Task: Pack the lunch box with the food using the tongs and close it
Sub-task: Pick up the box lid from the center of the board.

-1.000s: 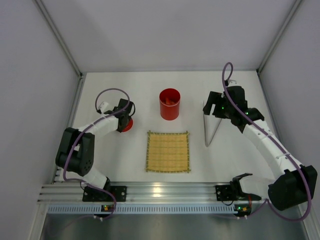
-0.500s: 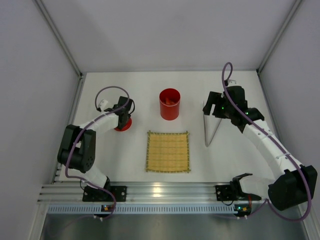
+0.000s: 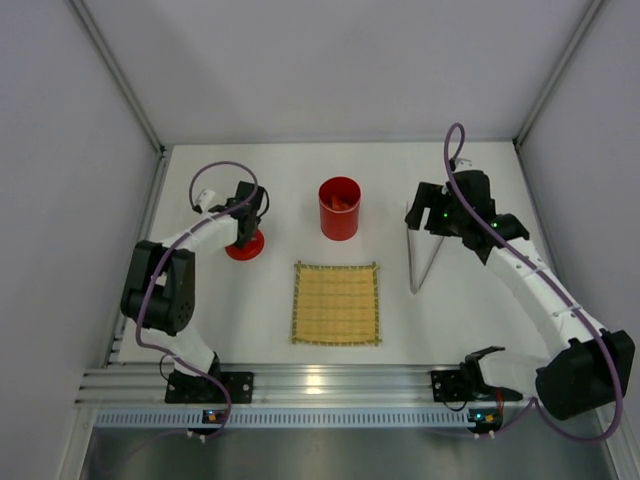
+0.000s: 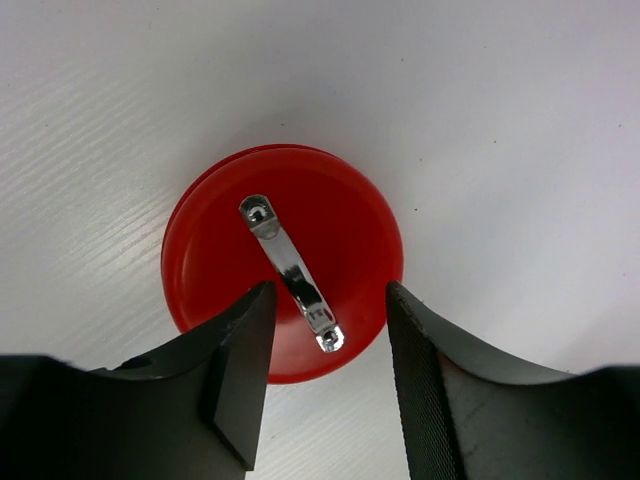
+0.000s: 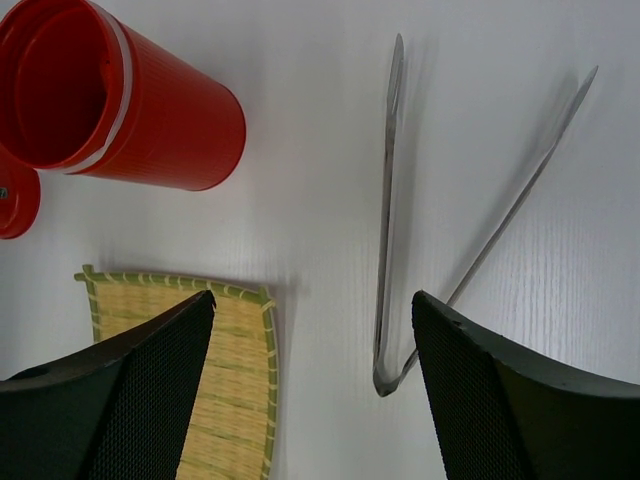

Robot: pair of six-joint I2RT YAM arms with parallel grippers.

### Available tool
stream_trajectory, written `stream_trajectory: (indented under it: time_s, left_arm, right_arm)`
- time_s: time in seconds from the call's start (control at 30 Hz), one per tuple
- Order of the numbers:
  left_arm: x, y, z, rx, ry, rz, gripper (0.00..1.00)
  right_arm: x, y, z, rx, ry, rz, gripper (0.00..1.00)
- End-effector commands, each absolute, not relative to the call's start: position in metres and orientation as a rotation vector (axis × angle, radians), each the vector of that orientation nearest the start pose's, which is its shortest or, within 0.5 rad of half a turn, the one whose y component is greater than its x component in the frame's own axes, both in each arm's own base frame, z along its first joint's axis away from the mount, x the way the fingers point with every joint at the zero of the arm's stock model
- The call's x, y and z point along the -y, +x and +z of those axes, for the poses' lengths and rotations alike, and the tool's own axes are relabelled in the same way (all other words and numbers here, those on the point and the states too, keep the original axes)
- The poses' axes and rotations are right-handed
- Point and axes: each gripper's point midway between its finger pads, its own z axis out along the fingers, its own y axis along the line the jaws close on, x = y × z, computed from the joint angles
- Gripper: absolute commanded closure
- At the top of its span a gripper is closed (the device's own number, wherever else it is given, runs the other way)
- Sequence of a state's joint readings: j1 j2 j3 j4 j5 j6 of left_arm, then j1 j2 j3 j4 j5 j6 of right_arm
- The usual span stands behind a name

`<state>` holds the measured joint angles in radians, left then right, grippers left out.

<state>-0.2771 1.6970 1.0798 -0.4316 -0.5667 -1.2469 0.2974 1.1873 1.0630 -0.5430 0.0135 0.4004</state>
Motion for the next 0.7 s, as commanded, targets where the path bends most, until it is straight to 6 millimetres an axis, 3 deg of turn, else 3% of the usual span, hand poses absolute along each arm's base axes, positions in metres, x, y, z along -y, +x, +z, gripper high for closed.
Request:
stream_trajectory:
  time_s: [0.0, 0.3, 0.4, 0.47, 0.5, 0.6, 0.67]
  left_arm:
    - [0.046, 0.404, 0.066, -2.019, -1.282, 0.107, 0.48]
    - [0.046, 0.399, 0.053, -2.071, -1.282, 0.150, 0.57]
    - [0.046, 0.399, 0.050, -2.088, -1.269, 0.153, 0.68]
    - [0.048, 0.400, 0.052, -2.114, -1.231, 0.148, 0.86]
    - [0.048, 0.399, 0.052, -2.117, -1.230, 0.152, 0.91]
    - [0.046, 0.402, 0.063, -2.108, -1.188, 0.147, 1.00]
    - [0.046, 0.405, 0.074, -2.127, -1.114, 0.144, 1.00]
  right_arm:
    - [-0.115, 0.333, 0.221, -2.225, 0.108, 0.394, 0.22]
    - [-0.123, 0.333, 0.214, -2.246, 0.089, 0.438, 0.22]
    - [-0.124, 0.332, 0.212, -2.250, 0.086, 0.444, 0.23]
    - [-0.124, 0.331, 0.212, -2.248, 0.085, 0.445, 0.23]
    - [-0.124, 0.331, 0.211, -2.248, 0.085, 0.445, 0.23]
    - [-0.124, 0.331, 0.210, -2.250, 0.084, 0.443, 0.23]
    - [-0.122, 0.330, 0.209, -2.251, 0.086, 0.438, 0.23]
